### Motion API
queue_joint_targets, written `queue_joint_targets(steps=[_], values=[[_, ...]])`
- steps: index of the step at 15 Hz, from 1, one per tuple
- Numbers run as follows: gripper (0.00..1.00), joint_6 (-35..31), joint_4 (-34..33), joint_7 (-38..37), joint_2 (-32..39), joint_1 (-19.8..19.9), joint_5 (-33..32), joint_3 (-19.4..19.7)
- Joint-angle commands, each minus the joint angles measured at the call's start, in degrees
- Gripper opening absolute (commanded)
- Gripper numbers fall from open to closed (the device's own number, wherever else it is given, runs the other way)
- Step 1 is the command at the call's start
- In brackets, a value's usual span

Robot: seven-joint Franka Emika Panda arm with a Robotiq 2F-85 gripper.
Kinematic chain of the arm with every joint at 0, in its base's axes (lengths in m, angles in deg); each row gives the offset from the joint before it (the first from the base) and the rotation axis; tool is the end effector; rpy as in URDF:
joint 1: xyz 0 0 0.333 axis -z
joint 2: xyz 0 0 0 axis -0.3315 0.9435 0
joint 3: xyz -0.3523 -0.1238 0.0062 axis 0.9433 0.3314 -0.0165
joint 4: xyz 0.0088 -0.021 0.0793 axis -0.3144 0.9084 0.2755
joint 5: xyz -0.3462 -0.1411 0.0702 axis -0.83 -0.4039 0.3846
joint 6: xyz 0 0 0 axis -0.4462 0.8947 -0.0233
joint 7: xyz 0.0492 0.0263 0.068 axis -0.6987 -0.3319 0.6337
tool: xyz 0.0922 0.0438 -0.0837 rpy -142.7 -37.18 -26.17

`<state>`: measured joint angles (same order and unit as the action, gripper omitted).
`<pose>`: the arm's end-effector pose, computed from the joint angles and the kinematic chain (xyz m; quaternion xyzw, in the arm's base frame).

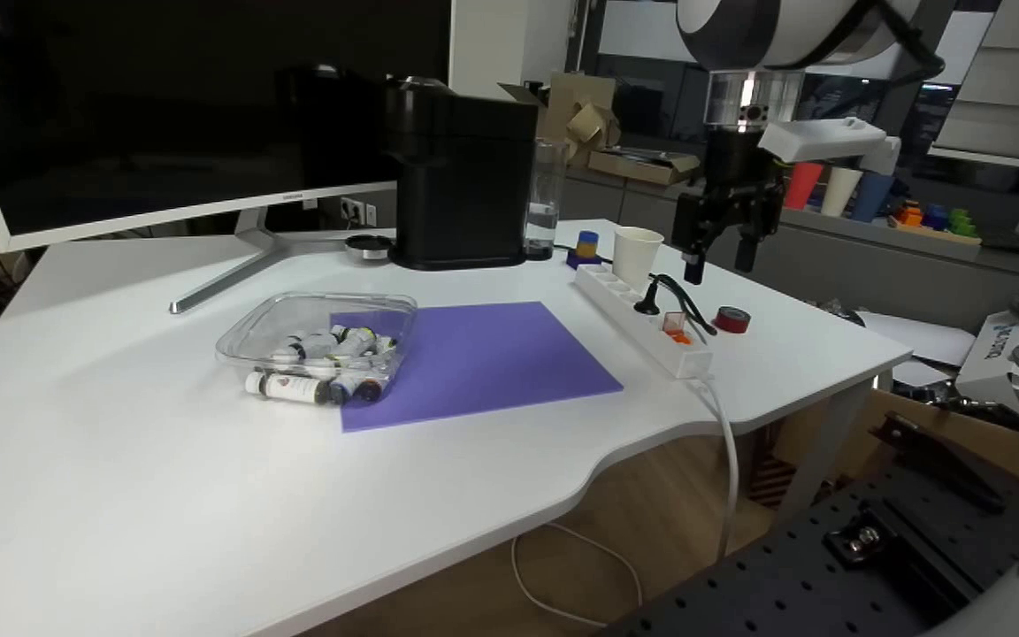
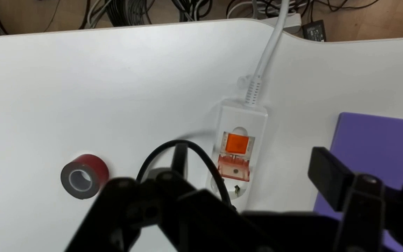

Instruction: Turn on the switch of the extension cord

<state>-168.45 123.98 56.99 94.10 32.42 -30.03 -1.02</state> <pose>0.4001 -0.2107 0.2795 0.9982 -0.0127 -0.0206 0.0541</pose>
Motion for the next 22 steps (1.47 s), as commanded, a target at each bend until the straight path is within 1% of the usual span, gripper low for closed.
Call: queue_joint_targets(steps=[1, 5, 9, 11, 22], values=[[0.58, -5.57, -0.58, 1.17, 4.9, 1.0, 1.46, -0.77], [0.31, -10.18, -0.87, 2.2, 9.0, 1.88, 3.95, -2.48], [0.03, -12.52, -1.3, 2.83, 11.6, 3.05, 5.7, -4.37], [0.0, -13.37, -1.71, 3.13, 12.52, 3.93, 6.63, -5.25], [0.0, -13.73, -6.09, 6.91, 17.94, 11.16, 12.12, -10.83]])
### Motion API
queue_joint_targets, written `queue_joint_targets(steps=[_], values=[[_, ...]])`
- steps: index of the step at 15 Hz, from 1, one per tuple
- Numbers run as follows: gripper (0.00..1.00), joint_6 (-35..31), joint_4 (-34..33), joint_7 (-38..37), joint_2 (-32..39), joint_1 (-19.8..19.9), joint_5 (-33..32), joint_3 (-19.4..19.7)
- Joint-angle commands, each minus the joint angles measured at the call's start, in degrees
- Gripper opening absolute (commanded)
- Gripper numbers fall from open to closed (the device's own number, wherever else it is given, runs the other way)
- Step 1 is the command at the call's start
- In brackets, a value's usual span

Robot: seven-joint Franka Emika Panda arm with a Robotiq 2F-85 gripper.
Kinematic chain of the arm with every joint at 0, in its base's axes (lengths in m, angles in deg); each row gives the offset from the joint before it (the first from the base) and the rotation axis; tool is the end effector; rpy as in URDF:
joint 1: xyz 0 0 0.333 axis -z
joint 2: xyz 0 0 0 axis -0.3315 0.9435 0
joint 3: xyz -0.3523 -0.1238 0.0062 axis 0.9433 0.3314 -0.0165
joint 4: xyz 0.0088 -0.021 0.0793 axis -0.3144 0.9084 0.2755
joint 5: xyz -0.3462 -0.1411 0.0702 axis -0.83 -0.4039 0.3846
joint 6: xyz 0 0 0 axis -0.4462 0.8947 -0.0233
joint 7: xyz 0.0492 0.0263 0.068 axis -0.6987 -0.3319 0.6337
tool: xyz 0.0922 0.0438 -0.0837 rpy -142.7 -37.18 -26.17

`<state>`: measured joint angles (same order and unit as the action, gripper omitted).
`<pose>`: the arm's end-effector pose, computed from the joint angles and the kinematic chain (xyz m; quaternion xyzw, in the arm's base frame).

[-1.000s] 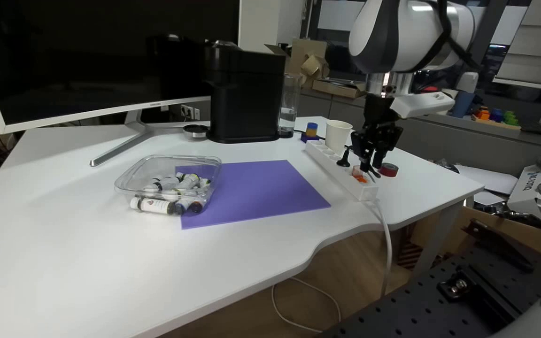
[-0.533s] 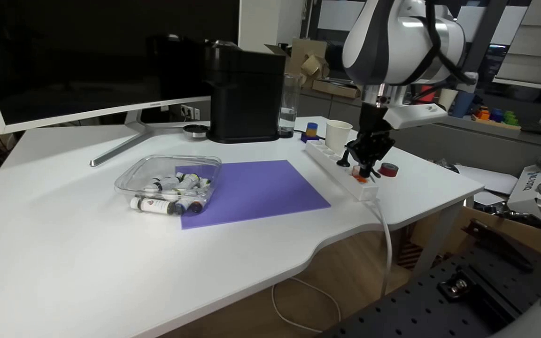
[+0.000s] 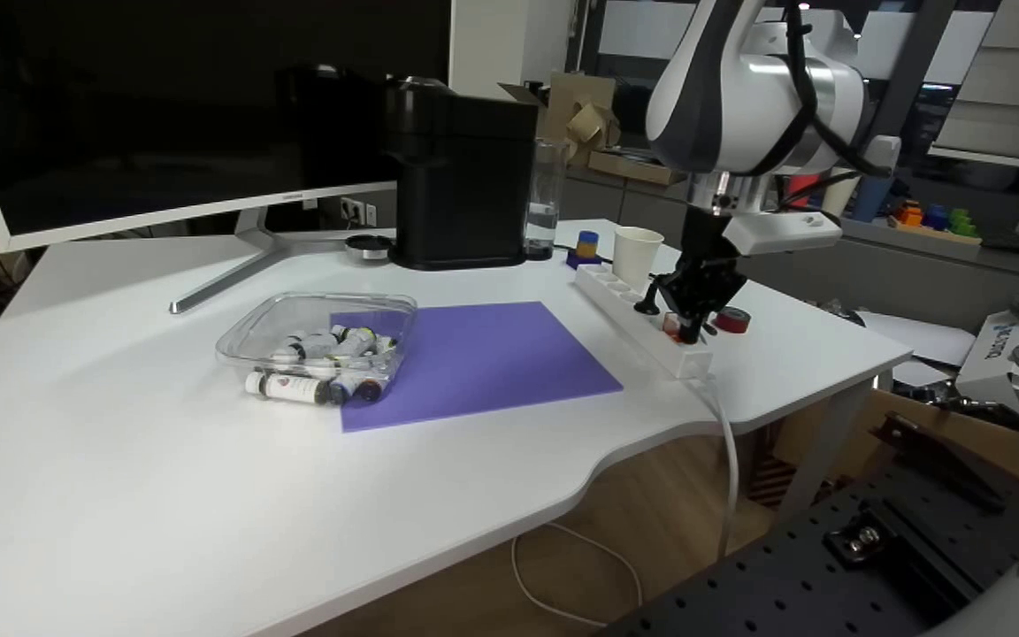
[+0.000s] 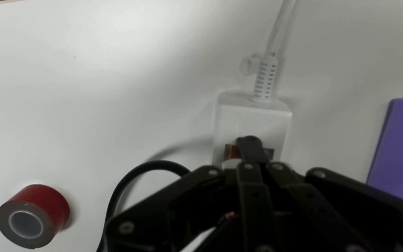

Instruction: Turn on the switch of the extension cord

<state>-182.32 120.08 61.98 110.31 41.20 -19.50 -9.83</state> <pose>0.4287 -0.2297 0.1887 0.9986 -0.0459 0.0053 0.0256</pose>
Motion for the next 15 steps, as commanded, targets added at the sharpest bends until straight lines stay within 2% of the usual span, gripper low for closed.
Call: queue_joint_targets(steps=[1, 4, 9, 15], values=[[0.0, 0.04, -2.42, 2.45, 1.81, 3.04, 2.11, -2.75], [0.0, -0.18, -3.07, 3.76, 2.35, 4.2, 2.83, -4.22], [0.0, 0.97, -4.66, 2.96, 3.43, 3.96, 2.49, -3.93], [0.0, 7.5, -8.46, 2.26, 6.51, 4.75, 4.18, -2.66]])
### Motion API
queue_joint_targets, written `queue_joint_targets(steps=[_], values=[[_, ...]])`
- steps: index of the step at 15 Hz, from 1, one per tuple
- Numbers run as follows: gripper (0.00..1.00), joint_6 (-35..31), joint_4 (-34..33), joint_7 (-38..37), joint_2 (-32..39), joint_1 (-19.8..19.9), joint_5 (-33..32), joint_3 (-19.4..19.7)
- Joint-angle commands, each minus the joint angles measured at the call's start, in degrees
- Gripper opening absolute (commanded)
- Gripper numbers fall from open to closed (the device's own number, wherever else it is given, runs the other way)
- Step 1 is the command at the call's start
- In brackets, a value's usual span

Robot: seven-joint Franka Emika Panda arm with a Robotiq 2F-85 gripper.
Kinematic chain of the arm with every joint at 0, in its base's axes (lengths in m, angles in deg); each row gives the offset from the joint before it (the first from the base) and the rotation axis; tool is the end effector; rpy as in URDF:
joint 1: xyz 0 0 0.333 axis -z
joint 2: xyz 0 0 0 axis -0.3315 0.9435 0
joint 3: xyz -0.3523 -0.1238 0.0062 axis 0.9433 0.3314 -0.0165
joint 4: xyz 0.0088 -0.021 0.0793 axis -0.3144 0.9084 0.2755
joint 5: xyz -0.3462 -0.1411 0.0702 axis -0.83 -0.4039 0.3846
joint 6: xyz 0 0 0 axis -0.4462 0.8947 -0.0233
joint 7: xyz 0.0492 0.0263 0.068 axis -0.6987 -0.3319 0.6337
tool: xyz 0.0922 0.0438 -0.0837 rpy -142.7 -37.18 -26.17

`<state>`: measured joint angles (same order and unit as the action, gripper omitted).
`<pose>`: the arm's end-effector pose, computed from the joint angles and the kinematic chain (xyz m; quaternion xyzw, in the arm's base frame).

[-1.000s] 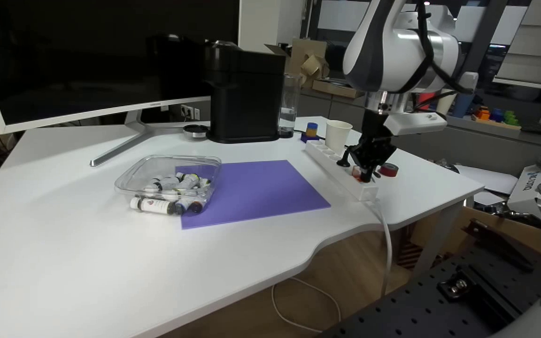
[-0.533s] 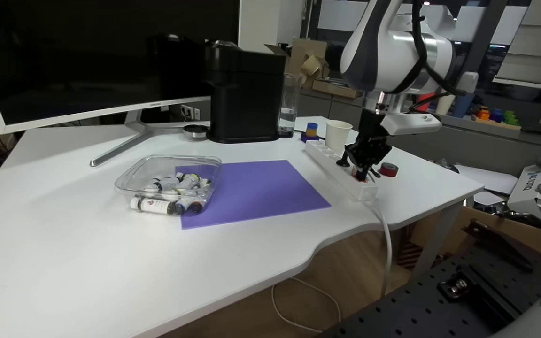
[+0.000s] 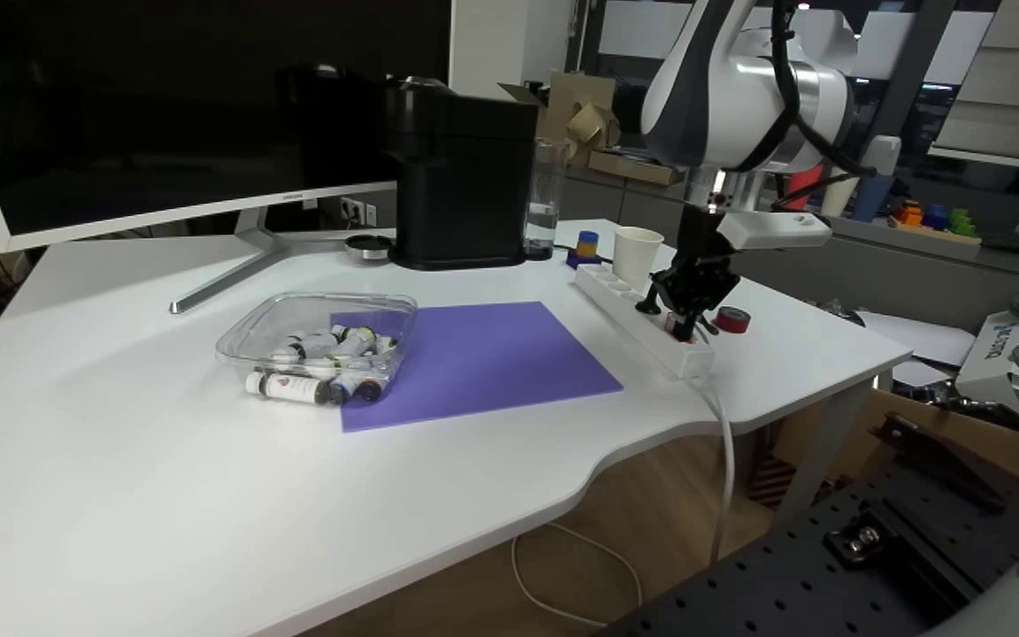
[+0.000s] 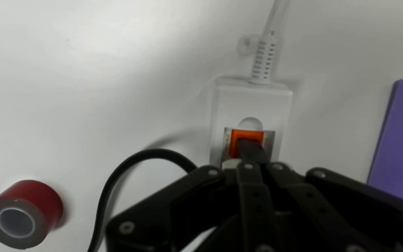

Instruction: Turn on the switch of the extension cord

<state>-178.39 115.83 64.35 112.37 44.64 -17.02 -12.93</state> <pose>0.4443 -0.2423 0.1846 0.9987 -0.0506 -0.0027 0.0051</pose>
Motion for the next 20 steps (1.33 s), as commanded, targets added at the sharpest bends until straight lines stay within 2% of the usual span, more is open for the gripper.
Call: queue_joint_targets(steps=[1, 3, 7, 11, 16, 20], values=[[0.0, 4.96, -5.25, 0.06, 5.2, 1.62, 2.55, 0.53], [0.0, 6.72, -7.12, 0.36, 6.77, 1.78, 3.25, 1.31], [0.0, 11.96, -10.22, 4.73, 9.05, 4.26, 6.49, 0.32], [0.0, 16.18, -11.5, 9.35, 8.21, 5.18, 9.34, -0.45], [0.0, 16.65, -8.54, 11.14, 1.56, 2.31, 8.04, -0.3], [0.0, 18.6, -4.78, 9.56, -5.29, -1.53, 5.99, 0.58]])
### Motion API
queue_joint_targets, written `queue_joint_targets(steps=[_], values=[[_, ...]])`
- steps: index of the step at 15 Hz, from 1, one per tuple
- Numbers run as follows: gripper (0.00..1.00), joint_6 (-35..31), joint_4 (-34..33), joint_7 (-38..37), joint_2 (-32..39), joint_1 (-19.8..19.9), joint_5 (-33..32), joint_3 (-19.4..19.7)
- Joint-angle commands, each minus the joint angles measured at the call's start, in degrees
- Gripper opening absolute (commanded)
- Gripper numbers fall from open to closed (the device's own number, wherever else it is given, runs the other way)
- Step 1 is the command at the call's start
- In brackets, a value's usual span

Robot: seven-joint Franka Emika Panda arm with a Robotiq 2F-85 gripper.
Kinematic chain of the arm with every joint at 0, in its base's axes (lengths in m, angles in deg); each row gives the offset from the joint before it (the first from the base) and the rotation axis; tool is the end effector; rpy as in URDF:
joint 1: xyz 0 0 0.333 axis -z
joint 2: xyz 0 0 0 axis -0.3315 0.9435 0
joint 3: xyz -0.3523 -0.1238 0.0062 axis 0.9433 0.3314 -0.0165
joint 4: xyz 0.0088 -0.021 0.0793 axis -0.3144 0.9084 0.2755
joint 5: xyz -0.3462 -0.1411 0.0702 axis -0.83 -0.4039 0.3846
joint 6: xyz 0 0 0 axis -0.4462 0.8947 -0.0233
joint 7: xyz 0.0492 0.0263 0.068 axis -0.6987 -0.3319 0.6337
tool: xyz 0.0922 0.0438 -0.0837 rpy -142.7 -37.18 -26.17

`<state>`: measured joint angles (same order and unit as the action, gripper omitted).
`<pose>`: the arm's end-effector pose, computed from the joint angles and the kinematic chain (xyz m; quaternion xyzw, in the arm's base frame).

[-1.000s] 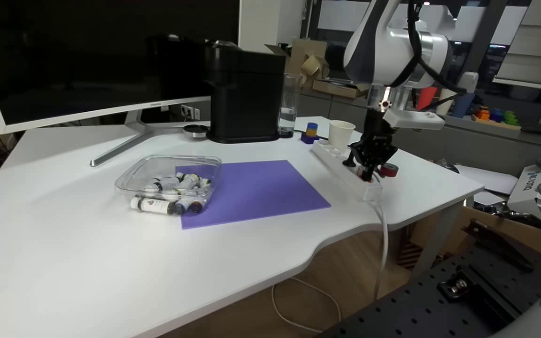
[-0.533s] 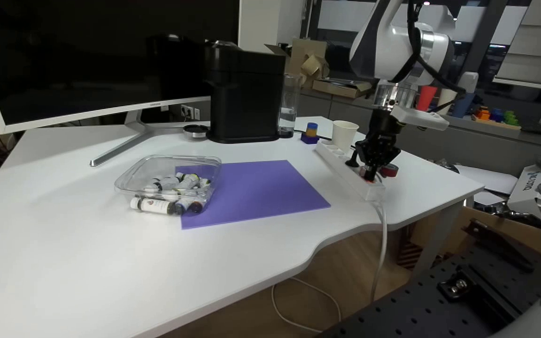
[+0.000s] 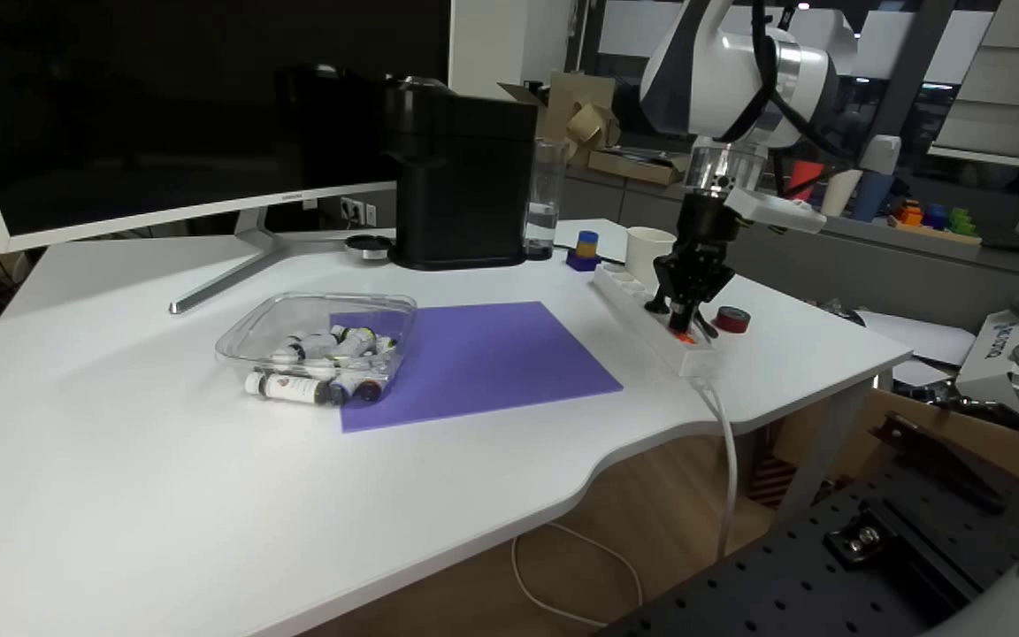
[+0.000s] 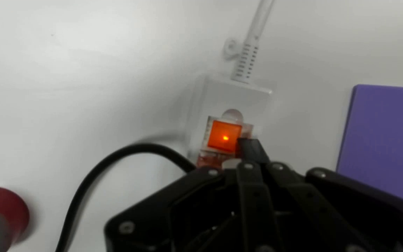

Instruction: Turn on the switch of the extension cord

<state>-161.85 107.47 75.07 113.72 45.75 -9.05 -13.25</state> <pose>0.4618 -0.2574 0.1927 -0.9958 0.0238 0.0528 0.0712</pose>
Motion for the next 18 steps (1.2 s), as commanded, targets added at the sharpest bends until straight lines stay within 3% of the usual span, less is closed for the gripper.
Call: queue_joint_targets(steps=[1, 2, 3, 5, 9, 14, 18], values=[[0.02, 2.69, 4.57, -2.26, -8.84, -4.03, -3.02, 1.48], [0.27, 3.67, 5.15, -2.96, -10.72, -5.14, -3.87, 1.87], [0.27, 4.53, 5.73, -3.94, -12.73, -6.47, -5.34, 2.5], [0.38, 6.14, 6.33, -6.41, -16.01, -8.79, -8.63, 3.68], [0.64, 9.61, 6.85, -12.41, -21.34, -12.09, -14.92, 5.2], [0.98, 16.17, 7.56, -25.14, -26.27, -14.55, -22.64, 5.71], [1.0, 17.64, 9.04, -30.46, -28.64, -15.28, -26.31, 5.39]])
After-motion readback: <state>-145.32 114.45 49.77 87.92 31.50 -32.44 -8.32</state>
